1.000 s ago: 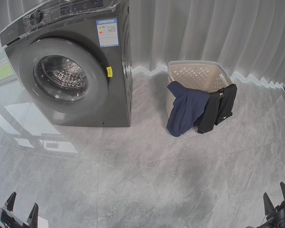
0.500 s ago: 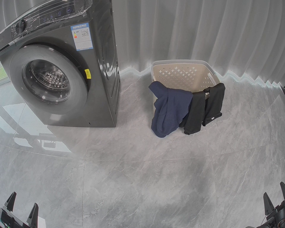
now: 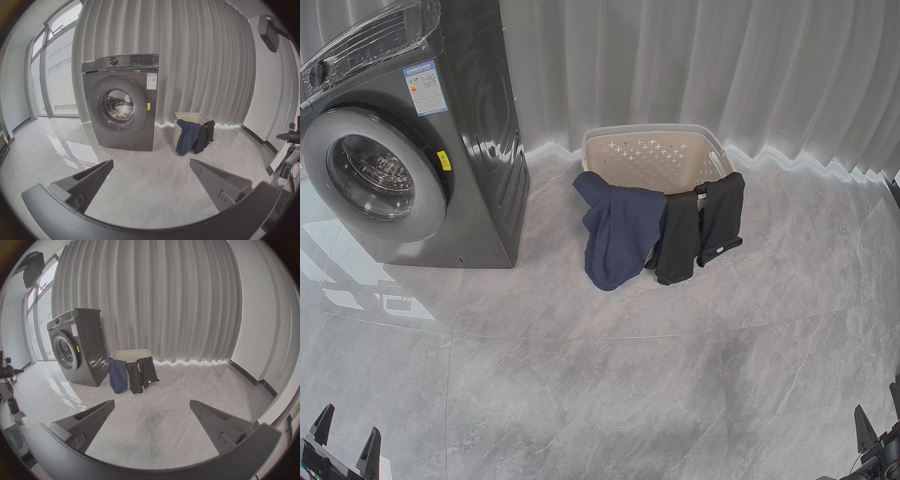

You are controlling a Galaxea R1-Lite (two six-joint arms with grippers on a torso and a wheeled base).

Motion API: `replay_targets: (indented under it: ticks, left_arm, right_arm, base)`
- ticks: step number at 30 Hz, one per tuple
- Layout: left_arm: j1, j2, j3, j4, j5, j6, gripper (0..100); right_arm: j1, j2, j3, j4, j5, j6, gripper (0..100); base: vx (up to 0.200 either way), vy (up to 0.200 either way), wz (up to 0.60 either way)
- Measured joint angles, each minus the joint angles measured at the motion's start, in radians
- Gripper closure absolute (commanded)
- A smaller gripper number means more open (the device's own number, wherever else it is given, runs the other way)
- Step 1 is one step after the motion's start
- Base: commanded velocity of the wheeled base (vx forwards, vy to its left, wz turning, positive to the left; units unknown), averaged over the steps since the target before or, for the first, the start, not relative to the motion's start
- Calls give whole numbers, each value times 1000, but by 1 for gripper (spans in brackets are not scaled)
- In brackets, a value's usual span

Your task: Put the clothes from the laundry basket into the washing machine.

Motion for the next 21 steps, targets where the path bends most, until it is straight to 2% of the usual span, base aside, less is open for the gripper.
replay_targets:
  ticks: [15,21]
  left_arm:
    - [0,0,0,0,0,-3,0]
    - [0,0,0,0,0,-3,0]
  right_arm:
    - [0,0,0,0,0,0,0]
    - [0,0,0,0,0,0,0]
  base:
    - [200,0,0]
    - [0,0,0]
